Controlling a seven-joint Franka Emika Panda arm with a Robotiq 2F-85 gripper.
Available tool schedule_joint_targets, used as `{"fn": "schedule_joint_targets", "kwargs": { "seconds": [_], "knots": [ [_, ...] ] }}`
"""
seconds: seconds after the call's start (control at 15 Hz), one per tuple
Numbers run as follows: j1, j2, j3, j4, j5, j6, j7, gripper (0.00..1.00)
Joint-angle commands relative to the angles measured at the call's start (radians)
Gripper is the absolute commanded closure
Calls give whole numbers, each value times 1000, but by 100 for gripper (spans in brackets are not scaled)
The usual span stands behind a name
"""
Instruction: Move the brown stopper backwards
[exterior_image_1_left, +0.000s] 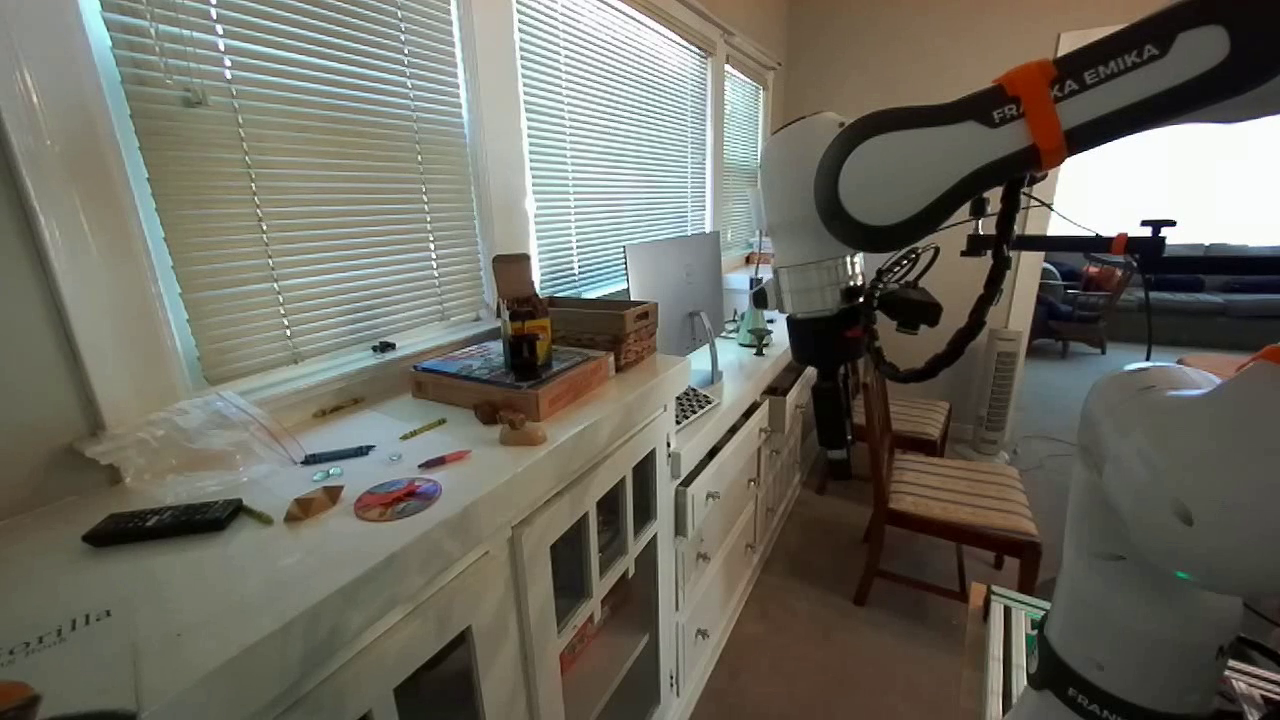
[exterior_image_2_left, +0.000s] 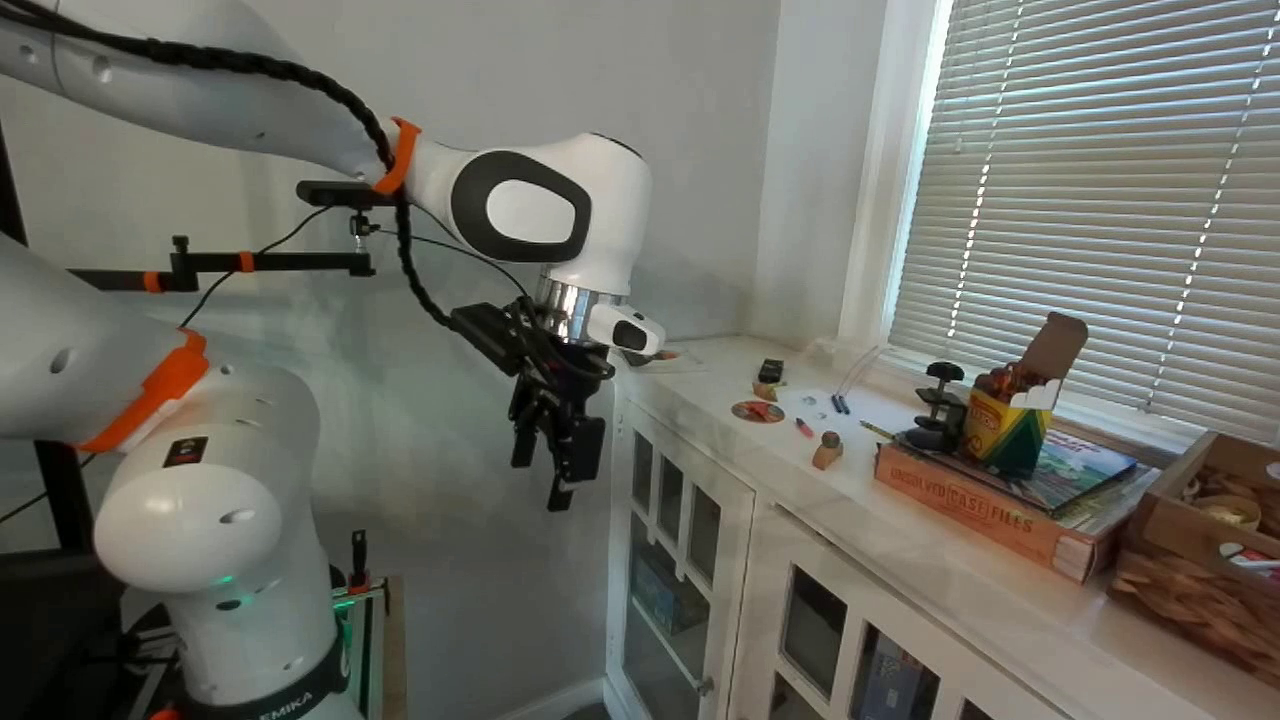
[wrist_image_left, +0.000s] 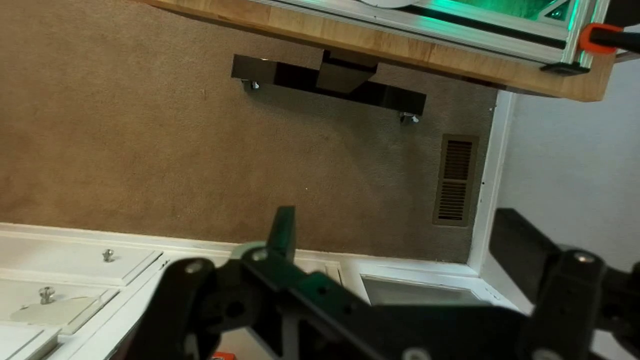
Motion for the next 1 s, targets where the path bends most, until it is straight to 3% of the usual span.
{"fn": "schedule_joint_targets", "kwargs": {
  "seconds": [0.0, 0.2, 0.33, 0.53, 0.67, 0.93],
  "knots": [
    [-4, 12, -55, 2, -62, 51, -95, 0],
    [-25, 108, -141, 68, -195, 199, -262, 0],
    [-11, 206, -230, 145, -223, 316, -399, 0],
    [14, 352, -305, 262, -169, 464, -536, 0],
    [22, 433, -309, 321, -96, 529, -564, 0],
    [21, 577, -254, 422, 27, 620, -527, 0]
  ]
}}
